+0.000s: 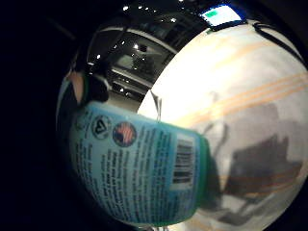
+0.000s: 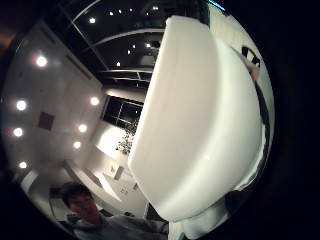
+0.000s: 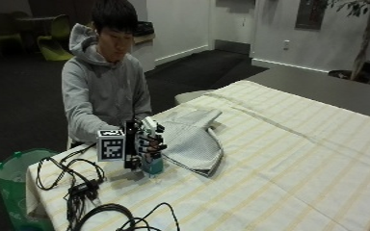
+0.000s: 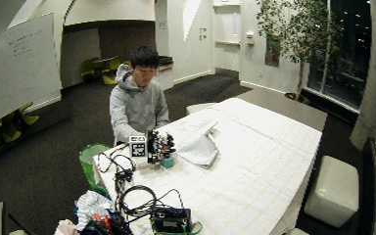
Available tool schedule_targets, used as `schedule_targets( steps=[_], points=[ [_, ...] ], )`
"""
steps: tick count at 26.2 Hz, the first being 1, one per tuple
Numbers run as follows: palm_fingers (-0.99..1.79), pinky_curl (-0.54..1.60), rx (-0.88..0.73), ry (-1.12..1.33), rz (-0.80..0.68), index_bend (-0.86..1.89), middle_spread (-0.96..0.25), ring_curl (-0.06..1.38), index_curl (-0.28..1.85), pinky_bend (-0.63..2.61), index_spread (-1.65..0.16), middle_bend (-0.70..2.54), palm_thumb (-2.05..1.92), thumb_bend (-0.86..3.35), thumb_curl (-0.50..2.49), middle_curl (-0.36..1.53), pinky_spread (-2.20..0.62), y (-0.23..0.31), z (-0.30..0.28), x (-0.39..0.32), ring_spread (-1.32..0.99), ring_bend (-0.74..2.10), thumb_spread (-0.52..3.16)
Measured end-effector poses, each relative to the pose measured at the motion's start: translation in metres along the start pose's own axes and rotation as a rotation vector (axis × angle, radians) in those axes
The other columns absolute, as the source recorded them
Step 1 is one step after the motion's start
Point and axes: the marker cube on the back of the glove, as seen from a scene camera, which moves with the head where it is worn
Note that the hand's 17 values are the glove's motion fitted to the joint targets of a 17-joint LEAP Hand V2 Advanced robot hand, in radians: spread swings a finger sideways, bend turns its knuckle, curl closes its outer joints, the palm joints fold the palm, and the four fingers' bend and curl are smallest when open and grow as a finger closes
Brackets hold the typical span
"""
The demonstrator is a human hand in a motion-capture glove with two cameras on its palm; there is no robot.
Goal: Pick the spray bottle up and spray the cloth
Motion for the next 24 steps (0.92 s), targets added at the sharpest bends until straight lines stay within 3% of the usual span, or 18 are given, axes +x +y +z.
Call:
schedule_targets(
  steps=[4, 8, 19, 24],
  points=[
    [1.38, 0.27, -0.212, 0.007, 0.005, 0.47, -0.07, 0.37, 0.44, 0.25, -0.20, 0.64, 0.95, 0.02, 0.53, 0.47, -0.04, -0.010, 0.010, -0.021, -0.12, 0.52, 0.53],
    [1.39, 0.29, -0.559, 0.020, -0.002, 0.48, -0.07, 0.38, 0.46, 0.28, -0.19, 0.62, 0.98, 0.01, 0.57, 0.47, -0.09, -0.018, 0.026, -0.060, -0.15, 0.55, 0.45],
    [1.38, 0.33, -1.310, 0.447, 0.020, 0.52, -0.06, 0.42, 0.51, 0.29, -0.19, 0.62, 1.00, -0.02, 0.64, 0.48, -0.15, 0.030, 0.098, -0.159, -0.17, 0.58, 0.33],
    [1.38, 0.34, -1.487, 0.623, 0.085, 0.53, -0.06, 0.42, 0.52, 0.29, -0.19, 0.64, 1.00, -0.03, 0.66, 0.49, -0.16, 0.061, 0.136, -0.144, -0.17, 0.58, 0.30]
  ],
)
